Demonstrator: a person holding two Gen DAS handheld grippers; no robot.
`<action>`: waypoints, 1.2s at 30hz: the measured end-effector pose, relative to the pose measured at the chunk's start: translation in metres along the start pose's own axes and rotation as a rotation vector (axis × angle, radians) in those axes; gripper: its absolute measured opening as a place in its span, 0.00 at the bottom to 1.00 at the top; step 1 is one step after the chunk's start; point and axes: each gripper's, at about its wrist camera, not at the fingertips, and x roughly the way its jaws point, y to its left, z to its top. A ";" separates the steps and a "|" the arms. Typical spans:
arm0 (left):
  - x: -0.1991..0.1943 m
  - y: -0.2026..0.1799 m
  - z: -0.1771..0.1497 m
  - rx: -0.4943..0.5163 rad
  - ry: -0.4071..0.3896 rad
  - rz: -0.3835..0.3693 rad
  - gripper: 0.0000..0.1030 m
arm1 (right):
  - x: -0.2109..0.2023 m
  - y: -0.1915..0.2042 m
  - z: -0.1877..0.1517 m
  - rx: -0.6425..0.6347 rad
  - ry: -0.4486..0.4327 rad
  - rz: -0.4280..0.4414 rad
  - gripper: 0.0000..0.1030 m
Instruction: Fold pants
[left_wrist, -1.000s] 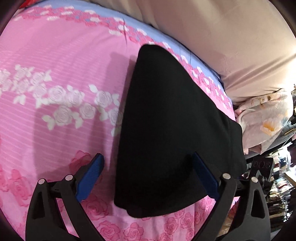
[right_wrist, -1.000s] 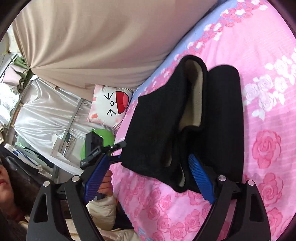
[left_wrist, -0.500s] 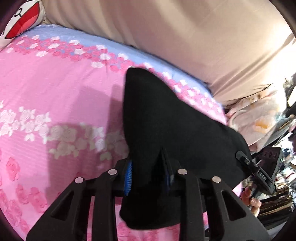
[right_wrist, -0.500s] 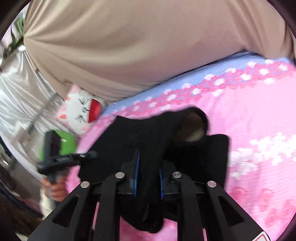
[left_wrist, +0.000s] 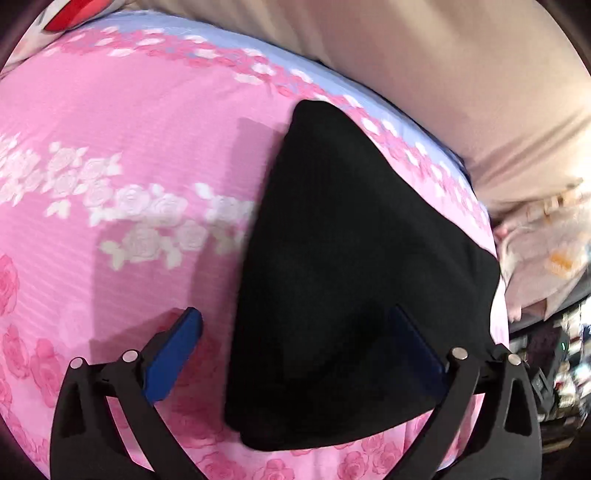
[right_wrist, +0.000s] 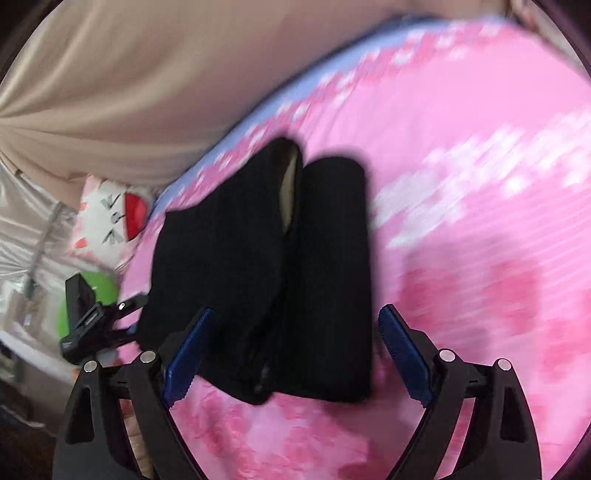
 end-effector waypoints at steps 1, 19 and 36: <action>0.000 -0.006 -0.001 0.023 -0.013 0.018 0.94 | 0.001 0.004 -0.002 -0.008 -0.033 0.000 0.88; -0.077 -0.021 -0.064 0.143 -0.059 0.150 0.47 | -0.065 0.009 -0.064 -0.011 -0.096 -0.099 0.62; -0.058 -0.088 -0.040 0.387 -0.271 0.465 0.86 | -0.044 0.101 0.000 -0.334 -0.220 -0.139 0.12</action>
